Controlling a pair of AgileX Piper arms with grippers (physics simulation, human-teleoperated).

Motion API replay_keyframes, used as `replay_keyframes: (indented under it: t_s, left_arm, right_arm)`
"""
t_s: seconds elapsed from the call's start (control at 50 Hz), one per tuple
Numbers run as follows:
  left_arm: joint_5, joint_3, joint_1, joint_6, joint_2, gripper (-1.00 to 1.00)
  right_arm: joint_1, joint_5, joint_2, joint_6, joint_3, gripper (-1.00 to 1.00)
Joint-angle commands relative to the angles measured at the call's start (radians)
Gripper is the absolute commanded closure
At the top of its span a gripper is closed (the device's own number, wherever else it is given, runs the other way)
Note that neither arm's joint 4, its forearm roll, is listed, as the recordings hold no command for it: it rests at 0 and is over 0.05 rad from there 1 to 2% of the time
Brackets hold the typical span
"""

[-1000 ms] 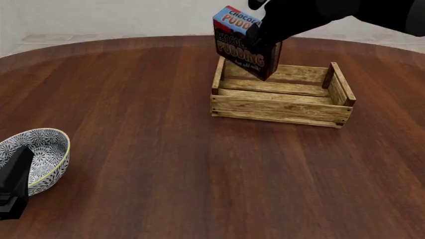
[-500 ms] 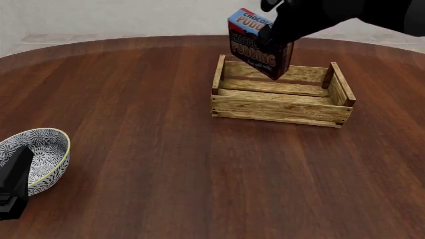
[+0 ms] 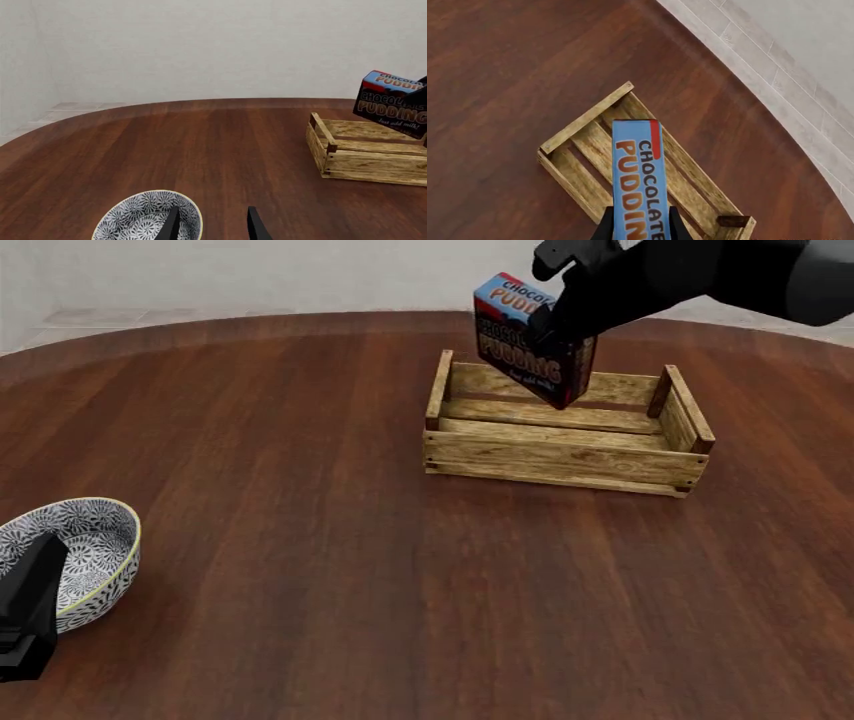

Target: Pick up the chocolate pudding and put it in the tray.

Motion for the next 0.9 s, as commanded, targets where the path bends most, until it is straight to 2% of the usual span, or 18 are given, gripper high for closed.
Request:
replay_keyframes:
  t_s: [0.02,0.9]
  left_arm:
    - [0.000,0.000,0.000,0.000,0.000,-1.00]
    - [0.000,0.000,0.000,0.000,0.000,-1.00]
  right_arm:
    - [-0.013,-0.013,0.027,0.024,-0.011,1.00]
    - [-0.026,-0.036,0.124,0.035,-0.062,1.00]
